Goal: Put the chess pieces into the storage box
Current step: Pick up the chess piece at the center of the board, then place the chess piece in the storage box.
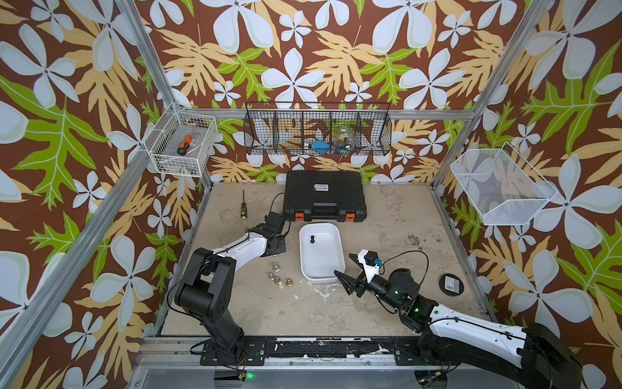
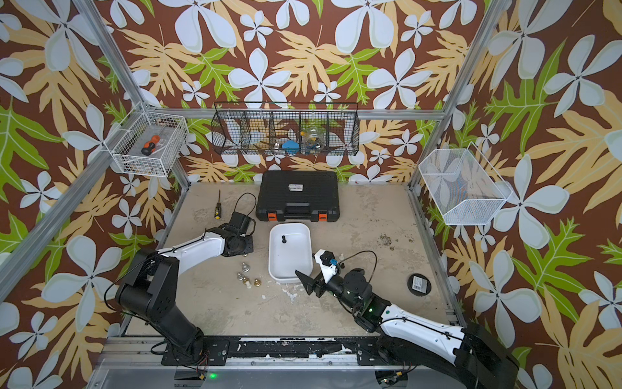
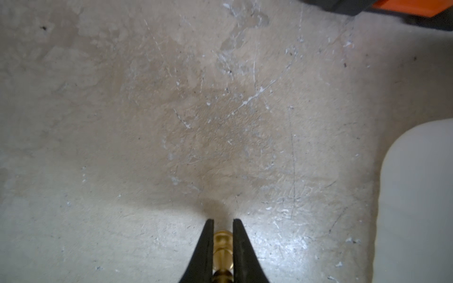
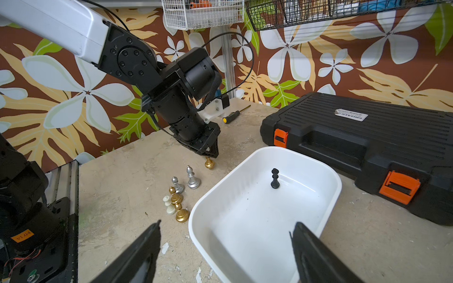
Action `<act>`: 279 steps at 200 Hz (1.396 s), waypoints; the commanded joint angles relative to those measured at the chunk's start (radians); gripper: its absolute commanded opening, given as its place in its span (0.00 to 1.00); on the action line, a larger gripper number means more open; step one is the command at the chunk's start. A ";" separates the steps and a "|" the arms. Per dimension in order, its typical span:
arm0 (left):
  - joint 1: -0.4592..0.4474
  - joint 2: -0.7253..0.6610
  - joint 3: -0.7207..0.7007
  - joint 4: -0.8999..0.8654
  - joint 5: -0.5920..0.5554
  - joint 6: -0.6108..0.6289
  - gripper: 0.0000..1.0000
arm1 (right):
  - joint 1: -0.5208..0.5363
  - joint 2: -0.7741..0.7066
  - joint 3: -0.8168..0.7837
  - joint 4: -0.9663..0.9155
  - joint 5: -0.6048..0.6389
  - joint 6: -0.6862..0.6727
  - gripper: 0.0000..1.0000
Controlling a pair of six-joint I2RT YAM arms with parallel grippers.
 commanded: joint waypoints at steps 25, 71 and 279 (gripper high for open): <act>-0.056 -0.010 0.129 -0.105 -0.026 0.021 0.06 | 0.001 -0.012 -0.003 0.031 0.032 0.001 0.84; -0.216 -0.013 0.296 -0.164 -0.013 0.004 0.06 | 0.001 -0.035 -0.015 0.029 0.076 -0.005 0.85; -0.327 0.489 0.683 -0.166 0.029 0.069 0.07 | 0.000 -0.149 -0.065 0.025 0.187 -0.009 0.86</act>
